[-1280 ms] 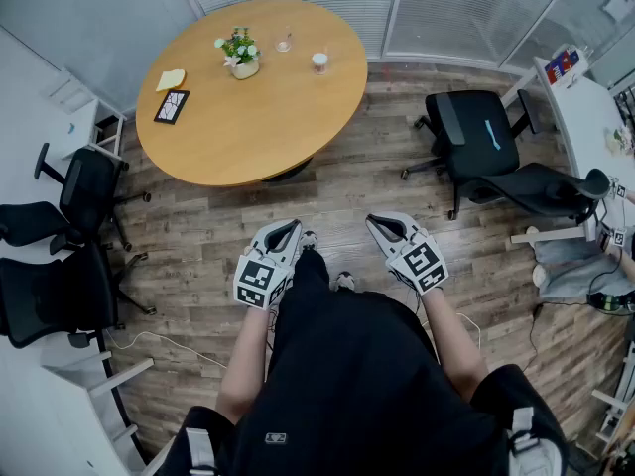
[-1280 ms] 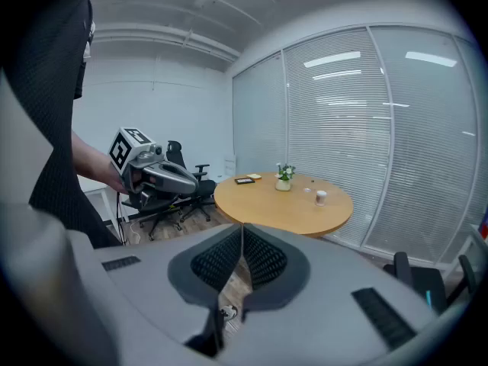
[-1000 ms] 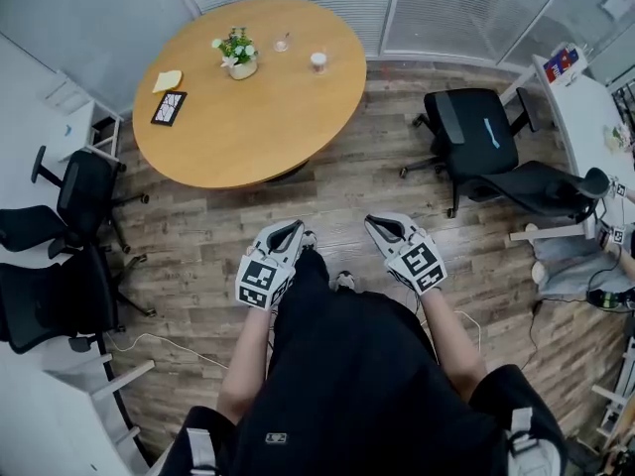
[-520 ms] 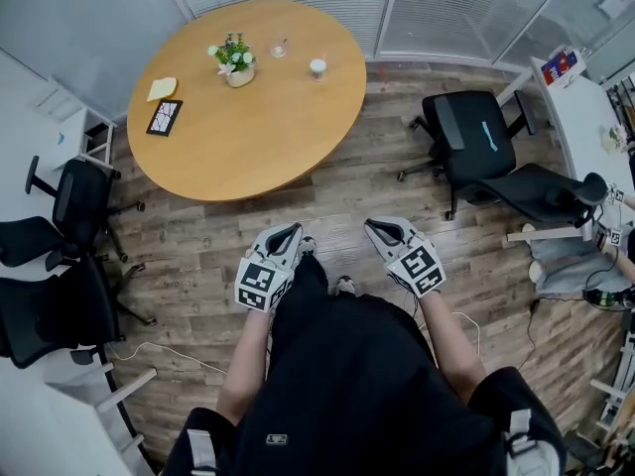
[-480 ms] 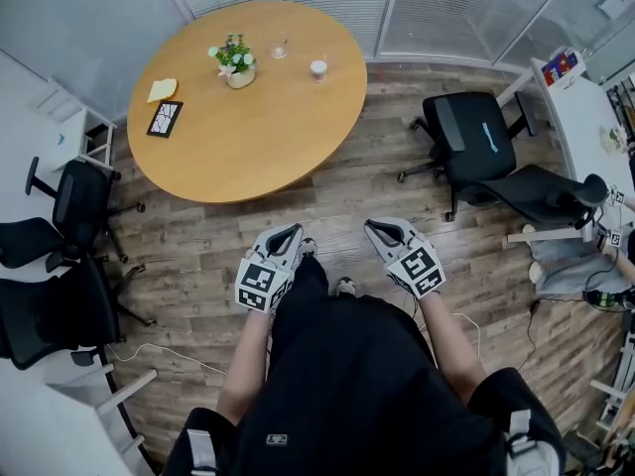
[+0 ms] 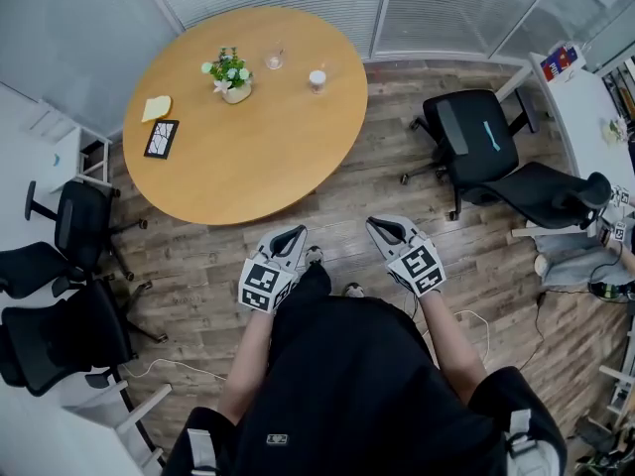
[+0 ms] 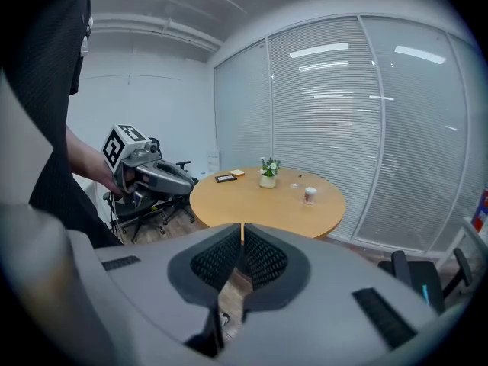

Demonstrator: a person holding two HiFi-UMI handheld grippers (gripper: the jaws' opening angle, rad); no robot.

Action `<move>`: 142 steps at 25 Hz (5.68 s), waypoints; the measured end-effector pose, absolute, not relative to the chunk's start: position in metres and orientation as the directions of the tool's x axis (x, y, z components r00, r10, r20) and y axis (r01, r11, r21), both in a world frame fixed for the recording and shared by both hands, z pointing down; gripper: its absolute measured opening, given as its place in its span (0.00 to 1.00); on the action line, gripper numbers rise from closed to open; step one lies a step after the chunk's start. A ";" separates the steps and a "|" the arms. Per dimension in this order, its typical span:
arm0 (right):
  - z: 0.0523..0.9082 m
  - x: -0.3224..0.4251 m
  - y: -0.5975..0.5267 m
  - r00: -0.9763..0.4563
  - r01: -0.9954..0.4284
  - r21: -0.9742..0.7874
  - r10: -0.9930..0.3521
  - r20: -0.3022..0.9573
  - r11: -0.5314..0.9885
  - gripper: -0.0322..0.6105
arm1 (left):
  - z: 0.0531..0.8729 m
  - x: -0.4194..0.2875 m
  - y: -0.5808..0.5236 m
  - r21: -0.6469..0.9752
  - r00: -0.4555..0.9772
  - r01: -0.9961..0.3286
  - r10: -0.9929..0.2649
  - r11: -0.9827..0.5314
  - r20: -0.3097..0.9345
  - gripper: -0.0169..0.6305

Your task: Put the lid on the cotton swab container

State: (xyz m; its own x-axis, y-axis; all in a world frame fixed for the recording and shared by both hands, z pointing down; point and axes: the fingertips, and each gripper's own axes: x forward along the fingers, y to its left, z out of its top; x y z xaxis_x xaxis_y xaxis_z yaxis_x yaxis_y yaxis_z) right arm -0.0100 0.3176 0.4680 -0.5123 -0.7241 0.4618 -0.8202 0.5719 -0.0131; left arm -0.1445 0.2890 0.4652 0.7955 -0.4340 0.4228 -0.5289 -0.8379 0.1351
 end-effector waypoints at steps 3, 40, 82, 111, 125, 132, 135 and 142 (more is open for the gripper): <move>0.470 -0.009 0.302 -0.490 -0.838 -0.014 -0.741 0.459 0.546 0.07 | 0.466 -0.142 0.270 0.137 0.810 -0.502 -0.408 -0.854 0.422 0.04; 0.499 -0.011 0.216 -0.393 -0.899 -0.036 -0.766 0.508 0.437 0.07 | 0.487 -0.150 0.174 0.164 0.844 -0.392 -0.283 -0.905 0.456 0.04; 0.533 0.121 0.077 -0.715 -0.610 -0.127 -0.475 0.513 0.782 0.07 | 0.489 -0.015 0.090 0.132 0.606 -0.757 -0.612 -0.640 0.508 0.04; 0.540 0.103 0.023 -0.647 -0.703 -0.179 -0.515 0.563 0.688 0.07 | 0.508 -0.037 0.015 0.188 0.668 -0.709 -0.562 -0.680 0.488 0.04; 0.545 0.072 -0.006 -0.571 -0.763 -0.136 -0.561 0.600 0.632 0.07 | 0.531 -0.045 -0.034 0.224 0.774 -0.580 -0.444 -0.784 0.451 0.04; 0.566 0.080 -0.018 -0.590 -0.752 -0.175 -0.532 0.607 0.635 0.07 | 0.550 -0.040 -0.048 0.232 0.757 -0.601 -0.453 -0.765 0.471 0.04; 0.575 0.087 -0.027 -0.607 -0.732 -0.182 -0.507 0.612 0.657 0.07 | 0.562 -0.036 -0.059 0.231 0.745 -0.630 -0.493 -0.741 0.449 0.04; 0.594 0.099 -0.040 -0.634 -0.708 -0.221 -0.464 0.619 0.671 0.07 | 0.584 -0.023 -0.080 0.197 0.726 -0.650 -0.523 -0.734 0.447 0.04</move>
